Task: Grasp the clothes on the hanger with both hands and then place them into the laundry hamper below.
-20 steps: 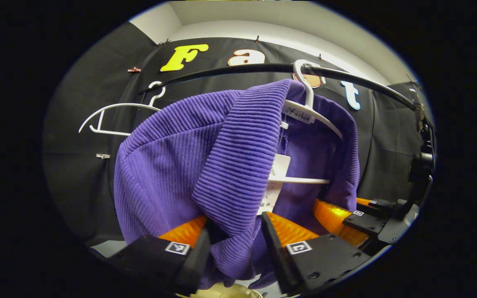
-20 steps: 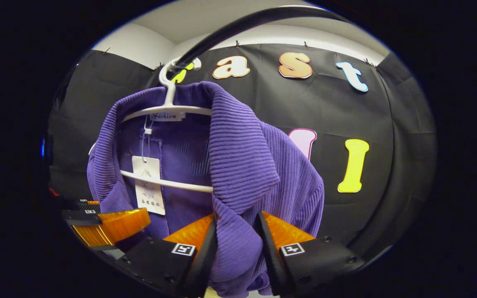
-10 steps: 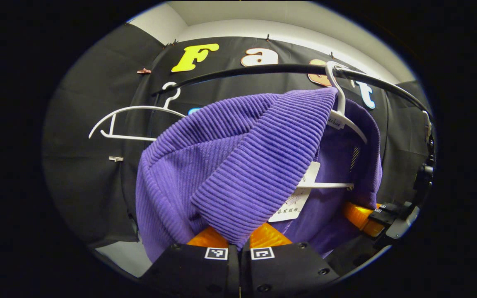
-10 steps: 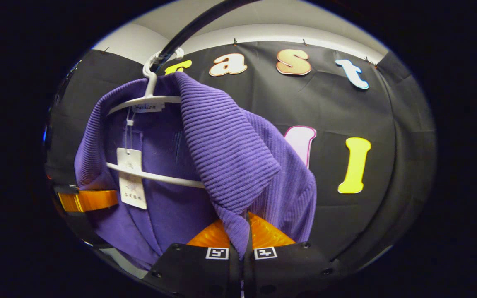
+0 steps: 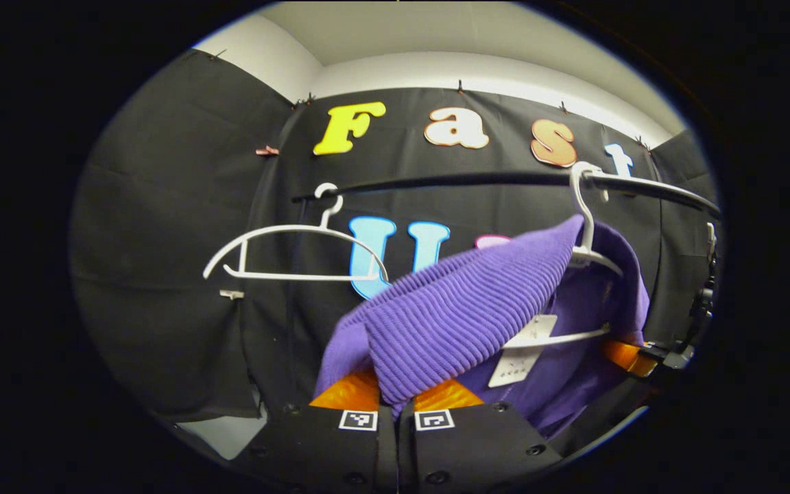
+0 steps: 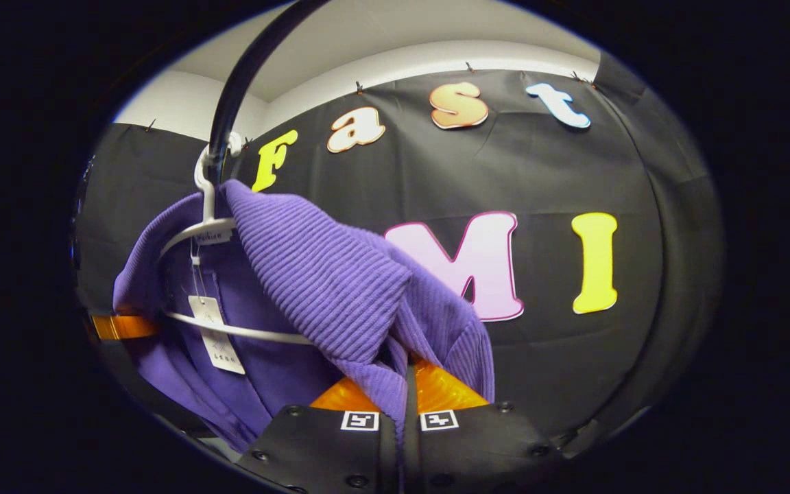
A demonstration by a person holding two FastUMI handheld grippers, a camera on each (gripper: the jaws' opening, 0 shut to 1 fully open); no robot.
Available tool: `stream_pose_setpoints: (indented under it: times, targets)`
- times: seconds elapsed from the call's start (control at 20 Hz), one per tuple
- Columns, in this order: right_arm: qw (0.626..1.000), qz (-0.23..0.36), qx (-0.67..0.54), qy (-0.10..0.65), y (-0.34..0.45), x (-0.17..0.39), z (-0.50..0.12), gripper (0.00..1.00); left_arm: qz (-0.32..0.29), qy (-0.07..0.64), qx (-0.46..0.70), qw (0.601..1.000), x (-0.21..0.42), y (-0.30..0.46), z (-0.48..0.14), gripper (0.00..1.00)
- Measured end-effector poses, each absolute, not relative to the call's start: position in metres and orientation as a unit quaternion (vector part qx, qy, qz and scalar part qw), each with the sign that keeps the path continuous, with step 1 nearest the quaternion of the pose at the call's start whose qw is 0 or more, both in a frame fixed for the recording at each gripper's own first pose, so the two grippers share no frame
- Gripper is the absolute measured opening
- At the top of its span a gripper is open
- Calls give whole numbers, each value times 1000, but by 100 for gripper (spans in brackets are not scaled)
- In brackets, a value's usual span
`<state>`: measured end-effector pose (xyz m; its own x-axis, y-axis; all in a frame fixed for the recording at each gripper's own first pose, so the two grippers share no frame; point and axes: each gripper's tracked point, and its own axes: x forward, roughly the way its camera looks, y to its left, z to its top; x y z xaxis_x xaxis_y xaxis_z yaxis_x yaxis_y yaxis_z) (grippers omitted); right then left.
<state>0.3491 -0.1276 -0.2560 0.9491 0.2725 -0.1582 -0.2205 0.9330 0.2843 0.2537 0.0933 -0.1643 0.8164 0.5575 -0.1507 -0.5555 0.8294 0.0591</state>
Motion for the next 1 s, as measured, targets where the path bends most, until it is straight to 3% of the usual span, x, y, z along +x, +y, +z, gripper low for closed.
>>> stream_pose_setpoints:
  times: [0.4, 0.6, 0.65, 0.85, 1.0]
  targets:
    - [983, 88, 158, 43, -166, 355, -222, 7, 331, 6, 101, 938, 254, 121, -90, 6]
    - [982, 93, 165, 27, -165, 361, -220, 3, 322, 21, 113, 940, 267, 138, -86, 6]
    - [979, 94, 180, 18, -166, 365, -218, 7, 321, 21, 115, 940, 270, 142, -83, 5]
    - [963, 89, 254, -10, -170, 371, -214, 3, 313, 6, 137, 940, 272, 143, -72, 7]
    - [949, 99, 299, -23, -170, 375, -208, 7, 306, -1, 193, 932, 274, 145, -62, 5]
